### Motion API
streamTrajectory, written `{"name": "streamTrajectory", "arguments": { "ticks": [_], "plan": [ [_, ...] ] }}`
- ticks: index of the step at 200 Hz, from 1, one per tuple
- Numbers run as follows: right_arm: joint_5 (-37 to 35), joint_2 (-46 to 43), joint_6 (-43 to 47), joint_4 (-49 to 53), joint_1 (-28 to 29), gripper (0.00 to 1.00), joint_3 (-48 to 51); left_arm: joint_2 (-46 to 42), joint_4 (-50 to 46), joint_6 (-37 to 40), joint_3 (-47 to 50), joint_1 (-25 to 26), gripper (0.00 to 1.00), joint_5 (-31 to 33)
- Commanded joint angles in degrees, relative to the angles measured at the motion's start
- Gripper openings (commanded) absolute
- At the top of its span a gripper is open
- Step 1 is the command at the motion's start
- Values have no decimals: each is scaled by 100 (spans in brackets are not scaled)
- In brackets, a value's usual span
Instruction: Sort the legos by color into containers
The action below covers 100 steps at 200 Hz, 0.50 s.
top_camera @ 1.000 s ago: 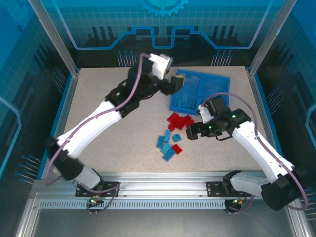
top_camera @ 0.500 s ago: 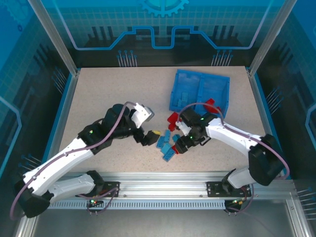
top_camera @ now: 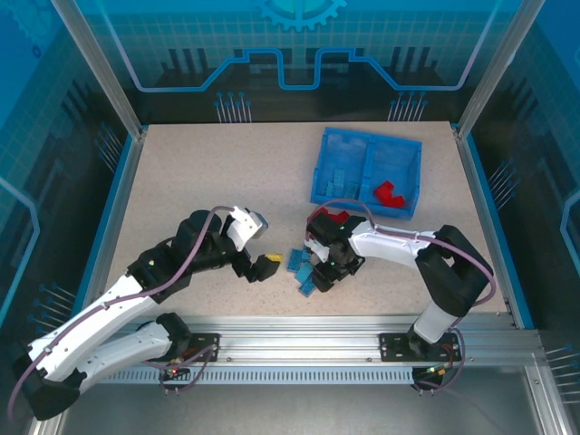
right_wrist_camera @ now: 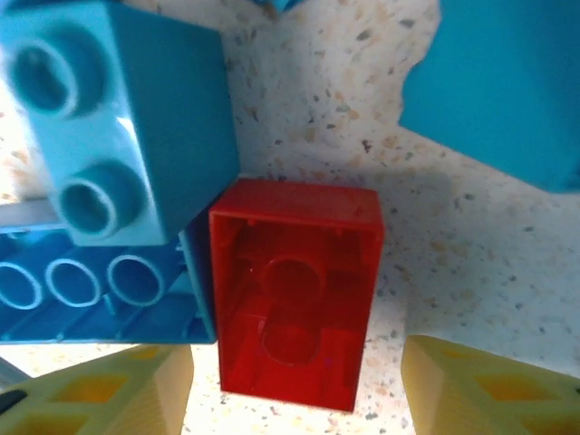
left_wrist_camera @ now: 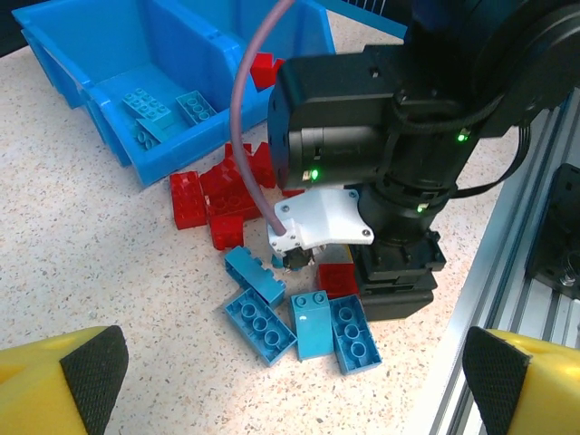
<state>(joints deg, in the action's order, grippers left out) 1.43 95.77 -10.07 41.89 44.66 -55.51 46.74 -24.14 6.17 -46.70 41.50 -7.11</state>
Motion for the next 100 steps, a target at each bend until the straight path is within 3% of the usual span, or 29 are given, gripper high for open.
{"name": "streamTrajectory", "arguments": {
  "ticks": [1,100],
  "plan": [
    [-94,163,-156,13,129,55,-118,-77,111,60,13,20,99,106],
    [-337,463,-251,-230,253,44,-347,-102,275,-9,239,23,99,131]
  ]
}}
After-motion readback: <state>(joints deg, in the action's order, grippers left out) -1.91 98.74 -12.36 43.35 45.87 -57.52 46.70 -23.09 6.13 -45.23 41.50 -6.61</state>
